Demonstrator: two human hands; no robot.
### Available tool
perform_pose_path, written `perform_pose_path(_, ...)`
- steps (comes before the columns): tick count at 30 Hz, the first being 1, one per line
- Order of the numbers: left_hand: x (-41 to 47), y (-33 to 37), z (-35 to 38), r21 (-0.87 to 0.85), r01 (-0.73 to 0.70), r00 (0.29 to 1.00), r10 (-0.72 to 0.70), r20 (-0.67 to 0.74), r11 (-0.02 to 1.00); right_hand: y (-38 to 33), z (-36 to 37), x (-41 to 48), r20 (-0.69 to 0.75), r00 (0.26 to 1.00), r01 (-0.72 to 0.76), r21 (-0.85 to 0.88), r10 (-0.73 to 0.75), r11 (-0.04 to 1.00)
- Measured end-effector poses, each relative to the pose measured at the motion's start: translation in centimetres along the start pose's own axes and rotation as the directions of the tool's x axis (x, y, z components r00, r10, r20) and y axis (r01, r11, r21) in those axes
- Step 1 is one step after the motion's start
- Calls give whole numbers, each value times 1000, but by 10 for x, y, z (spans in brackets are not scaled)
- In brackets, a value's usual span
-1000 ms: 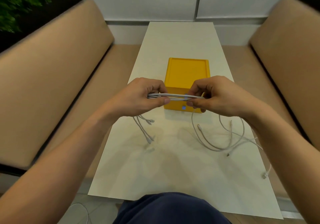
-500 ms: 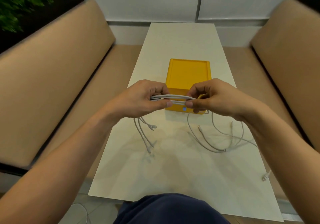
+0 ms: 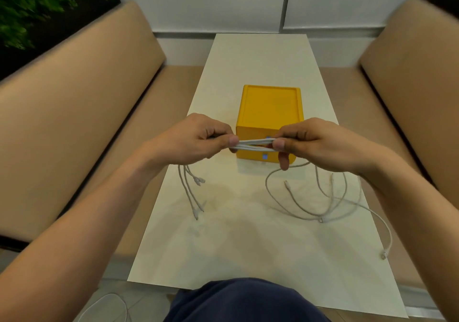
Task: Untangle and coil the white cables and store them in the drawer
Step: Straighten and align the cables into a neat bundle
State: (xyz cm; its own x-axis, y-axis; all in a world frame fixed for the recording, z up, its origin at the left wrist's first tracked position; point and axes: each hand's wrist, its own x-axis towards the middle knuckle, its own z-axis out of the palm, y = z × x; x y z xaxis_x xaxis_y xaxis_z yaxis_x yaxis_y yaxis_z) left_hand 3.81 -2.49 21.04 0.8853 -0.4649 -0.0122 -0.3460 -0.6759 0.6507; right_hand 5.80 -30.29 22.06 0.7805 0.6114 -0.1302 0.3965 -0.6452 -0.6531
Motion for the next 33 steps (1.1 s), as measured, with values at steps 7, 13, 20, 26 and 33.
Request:
perform_pose_path(7, 0, 5, -2, 26, -25, 998, 26, -51, 999, 1, 0, -3, -148, 986, 90, 111, -73, 990)
perform_pose_path(13, 3, 12, -1, -31, -40, 998, 39, -50, 999, 5, -6, -6, -136, 989, 72, 98, -58, 993)
perform_pose_path(20, 5, 8, 4, -20, -46, 999, 46, 0, 999, 13, -7, -3, -185, 983, 31, 243, 15, 970)
perform_pose_path(26, 3, 1, 0, -51, 22, 1000, -22, -3, 998, 11, -7, -4, -120, 992, -2, 263, 34, 965)
perform_pose_path(33, 5, 1, -10, -50, 6, 1000, -8, -28, 999, 2, -2, -1, -190, 982, 34, 98, -15, 995)
